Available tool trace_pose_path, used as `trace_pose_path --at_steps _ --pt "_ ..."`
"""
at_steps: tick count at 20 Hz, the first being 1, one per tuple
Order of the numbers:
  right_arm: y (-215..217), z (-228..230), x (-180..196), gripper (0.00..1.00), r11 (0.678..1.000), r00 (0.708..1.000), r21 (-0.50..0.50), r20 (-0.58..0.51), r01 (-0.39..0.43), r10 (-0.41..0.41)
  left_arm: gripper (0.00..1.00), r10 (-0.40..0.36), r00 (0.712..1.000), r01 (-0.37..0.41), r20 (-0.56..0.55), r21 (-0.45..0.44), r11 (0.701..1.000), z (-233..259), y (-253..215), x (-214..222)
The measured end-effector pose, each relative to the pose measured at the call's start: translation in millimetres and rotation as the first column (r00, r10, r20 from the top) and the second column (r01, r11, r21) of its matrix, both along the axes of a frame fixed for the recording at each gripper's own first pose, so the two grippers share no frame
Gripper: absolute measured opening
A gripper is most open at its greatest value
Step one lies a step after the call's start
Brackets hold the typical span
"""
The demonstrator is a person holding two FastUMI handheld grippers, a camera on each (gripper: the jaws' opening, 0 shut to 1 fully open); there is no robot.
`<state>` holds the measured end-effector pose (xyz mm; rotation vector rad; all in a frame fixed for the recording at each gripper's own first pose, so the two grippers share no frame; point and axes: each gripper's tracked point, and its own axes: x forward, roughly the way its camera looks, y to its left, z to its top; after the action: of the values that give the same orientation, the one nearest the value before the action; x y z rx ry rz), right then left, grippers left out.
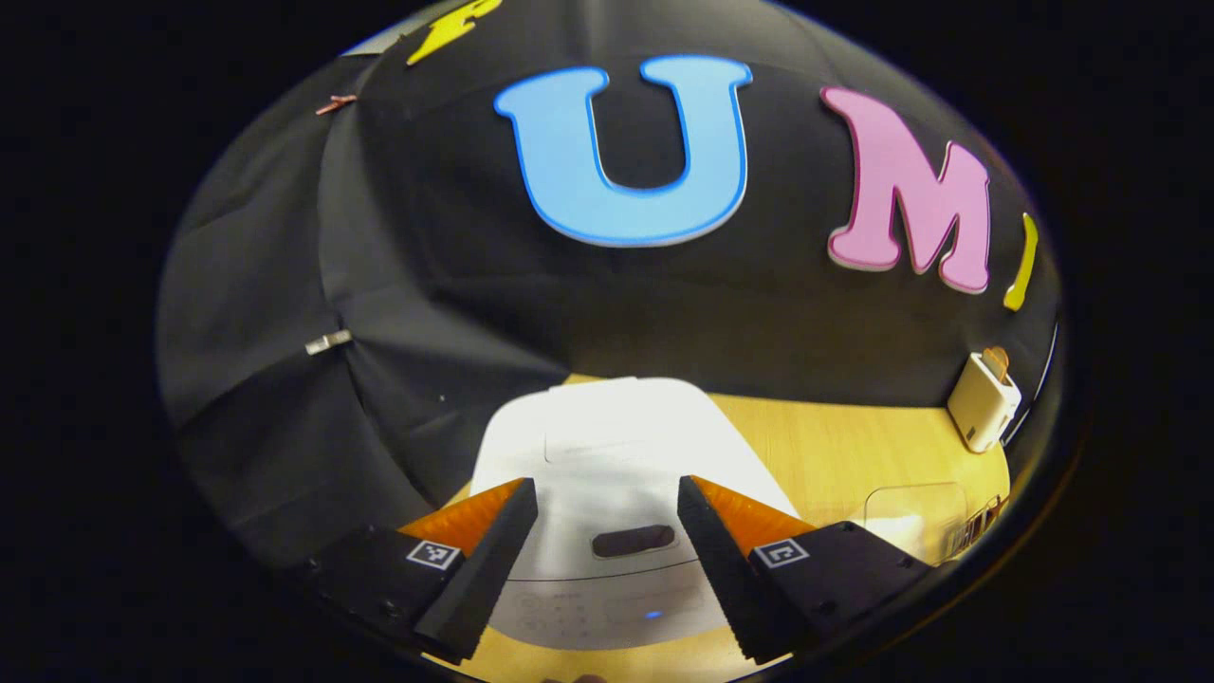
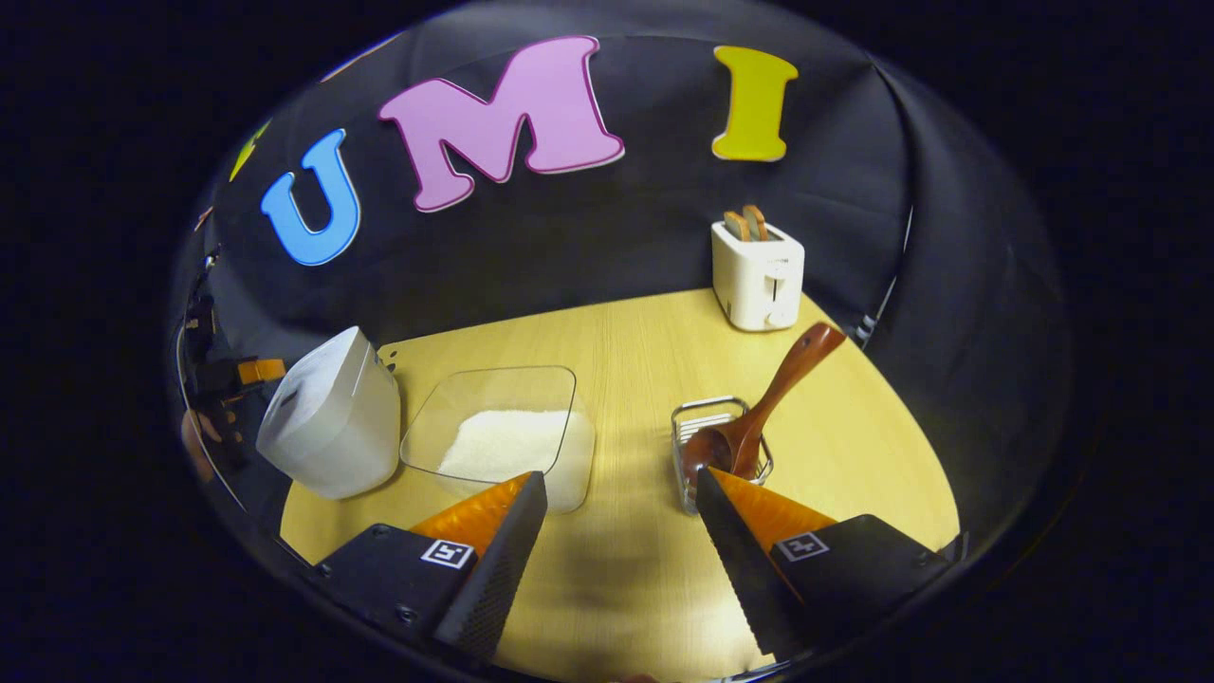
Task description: Close the left gripper, press the button to open the rice cooker; take a wooden spoon from the chopstick holder with the right hand, scoop a spoonful of rice and pour it into the rice cooker, then put the wooden spoon back into the chopstick holder.
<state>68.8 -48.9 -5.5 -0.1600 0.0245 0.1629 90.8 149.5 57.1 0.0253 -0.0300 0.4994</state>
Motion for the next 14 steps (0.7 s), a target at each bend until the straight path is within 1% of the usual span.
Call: trace_pose_path --at_steps 2,3,5,7,8,11,13,14 --pt "15.6 27.8 -12.6 0.99 0.998 0.993 -0.033 0.101 -0.05 0.053 0.96 -0.007 0.997 0.004 0.075 0.032 0.999 16.6 -25.6 -32.9" --pt "21.4 34.3 -16.9 0.98 0.996 0.989 -0.055 0.128 -0.069 0.076 0.96 -0.014 0.994 0.01 0.107 0.042 0.999 20.1 -38.7 -49.3" --pt "33.1 48.6 -31.6 0.99 0.992 0.981 -0.096 0.17 -0.084 0.099 0.96 -0.032 0.985 0.027 0.167 0.032 0.999 24.1 -69.5 -82.2" --pt "52.7 73.1 -53.6 0.98 0.99 0.961 -0.097 0.247 -0.106 0.127 0.96 -0.065 0.976 0.066 0.209 0.003 0.998 20.9 -99.0 -111.4" --pt "64.8 76.7 -65.5 0.98 0.988 0.954 -0.092 0.262 -0.124 0.144 0.96 -0.094 0.971 0.098 0.218 -0.008 0.995 17.7 -113.2 -123.4" --pt "95.3 66.1 -95.3 0.98 0.984 0.951 -0.08 0.255 -0.159 0.174 0.96 -0.168 0.962 0.173 0.215 -0.003 0.985 -2.8 -134.3 -153.1" --pt "105.0 40.5 -105.9 0.98 0.985 0.961 -0.088 0.222 -0.146 0.162 0.97 -0.215 0.957 0.223 0.193 -0.019 0.975 -24.0 -141.1 -168.0" --pt "110.3 22.5 -112.4 0.98 0.985 0.97 -0.091 0.184 -0.146 0.161 0.98 -0.236 0.958 0.247 0.165 -0.048 0.968 -40.3 -144.3 -173.0"
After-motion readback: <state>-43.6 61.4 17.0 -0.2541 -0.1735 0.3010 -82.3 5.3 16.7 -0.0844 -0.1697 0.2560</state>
